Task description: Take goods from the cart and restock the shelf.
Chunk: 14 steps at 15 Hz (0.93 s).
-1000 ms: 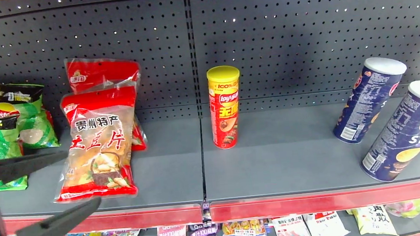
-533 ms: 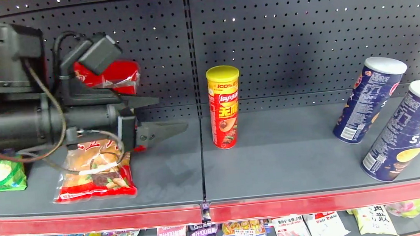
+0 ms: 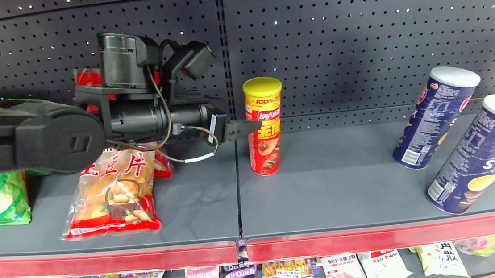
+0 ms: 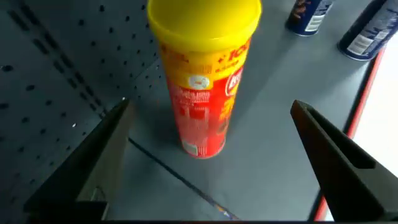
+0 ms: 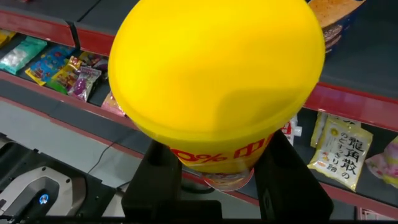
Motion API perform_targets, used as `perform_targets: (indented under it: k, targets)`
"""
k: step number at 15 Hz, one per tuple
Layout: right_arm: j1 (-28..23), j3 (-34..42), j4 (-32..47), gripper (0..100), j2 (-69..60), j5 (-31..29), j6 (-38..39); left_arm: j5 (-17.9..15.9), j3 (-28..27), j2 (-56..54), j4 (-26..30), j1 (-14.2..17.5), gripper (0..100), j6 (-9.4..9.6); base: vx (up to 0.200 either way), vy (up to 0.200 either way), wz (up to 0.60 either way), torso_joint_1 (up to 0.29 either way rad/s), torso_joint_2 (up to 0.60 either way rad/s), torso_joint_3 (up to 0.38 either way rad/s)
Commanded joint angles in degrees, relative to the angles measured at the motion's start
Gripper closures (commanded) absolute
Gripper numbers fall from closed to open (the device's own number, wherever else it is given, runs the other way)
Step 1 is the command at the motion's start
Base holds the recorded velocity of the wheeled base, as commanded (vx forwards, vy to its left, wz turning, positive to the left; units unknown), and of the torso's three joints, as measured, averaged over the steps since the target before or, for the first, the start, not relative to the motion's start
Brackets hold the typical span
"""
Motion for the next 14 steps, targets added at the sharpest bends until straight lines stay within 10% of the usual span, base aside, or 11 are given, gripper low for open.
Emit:
perform_targets:
  k: [1, 14]
  targets:
    - [0.0, 0.0, 0.0, 100, 0.0, 0.0, 0.2, -0.2, -1.7, 3.0, -0.6, -0.1, 0, -0.16, 0.0, 0.0, 0.0, 0.0, 0.0, 0.0]
    - [0.0, 0.2, 0.2, 100, -0.2, 0.0, 0.4, 0.4, -13.8, 12.9, -0.9, -2.0, 0, 0.19, 0.0, 0.0, 0.0, 0.0, 0.0, 0.0]
